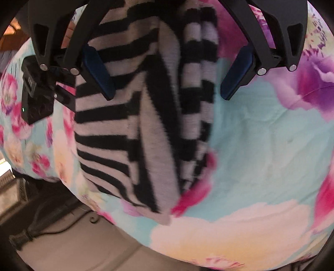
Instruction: Fold small clothes
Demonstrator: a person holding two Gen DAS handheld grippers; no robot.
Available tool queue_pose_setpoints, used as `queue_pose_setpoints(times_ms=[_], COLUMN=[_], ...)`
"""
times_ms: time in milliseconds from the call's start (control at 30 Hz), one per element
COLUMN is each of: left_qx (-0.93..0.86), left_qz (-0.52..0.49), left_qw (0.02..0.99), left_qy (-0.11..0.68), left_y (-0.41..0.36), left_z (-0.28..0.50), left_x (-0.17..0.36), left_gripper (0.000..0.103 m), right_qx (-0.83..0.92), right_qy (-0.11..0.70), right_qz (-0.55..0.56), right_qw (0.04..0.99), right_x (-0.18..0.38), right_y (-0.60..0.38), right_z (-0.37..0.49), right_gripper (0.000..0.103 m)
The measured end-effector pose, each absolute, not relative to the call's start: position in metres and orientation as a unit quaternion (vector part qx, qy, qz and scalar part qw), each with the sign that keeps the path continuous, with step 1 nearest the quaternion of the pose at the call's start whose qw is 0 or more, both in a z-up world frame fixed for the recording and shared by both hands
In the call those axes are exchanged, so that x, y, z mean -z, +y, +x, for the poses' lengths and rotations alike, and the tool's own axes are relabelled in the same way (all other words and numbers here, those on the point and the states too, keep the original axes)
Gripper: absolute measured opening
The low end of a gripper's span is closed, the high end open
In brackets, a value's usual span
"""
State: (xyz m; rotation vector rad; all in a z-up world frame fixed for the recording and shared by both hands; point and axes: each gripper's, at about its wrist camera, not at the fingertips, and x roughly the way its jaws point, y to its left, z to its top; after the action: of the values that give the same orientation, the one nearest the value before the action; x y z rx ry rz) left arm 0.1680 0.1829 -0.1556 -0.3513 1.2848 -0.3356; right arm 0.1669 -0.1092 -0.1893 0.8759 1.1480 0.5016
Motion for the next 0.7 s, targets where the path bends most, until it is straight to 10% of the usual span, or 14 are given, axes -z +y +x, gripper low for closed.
queue_pose_setpoints(times_ms=[267,400,700], left_qx=[0.143,0.145,0.111], left_qz=[-0.144,-0.129,-0.080], left_qw=[0.778,0.787,0.808], left_qy=[0.594,0.585,0.573], left_y=[0.175,0.163,0.146], left_z=[0.171,0.172,0.165], left_x=[0.163,0.154,0.135], left_gripper=[0.098,0.067,0.049], right_qx=[-0.235,-0.221,-0.173], right_qy=[0.525,0.537,0.545], right_qz=[0.364,0.344,0.273], right_qw=[0.733,0.738,0.774], right_x=[0.188,0.181,0.150], right_y=[-0.099,-0.091,-0.072], right_z=[0.172,0.175,0.169], right_gripper=[0.085,0.071,0.058])
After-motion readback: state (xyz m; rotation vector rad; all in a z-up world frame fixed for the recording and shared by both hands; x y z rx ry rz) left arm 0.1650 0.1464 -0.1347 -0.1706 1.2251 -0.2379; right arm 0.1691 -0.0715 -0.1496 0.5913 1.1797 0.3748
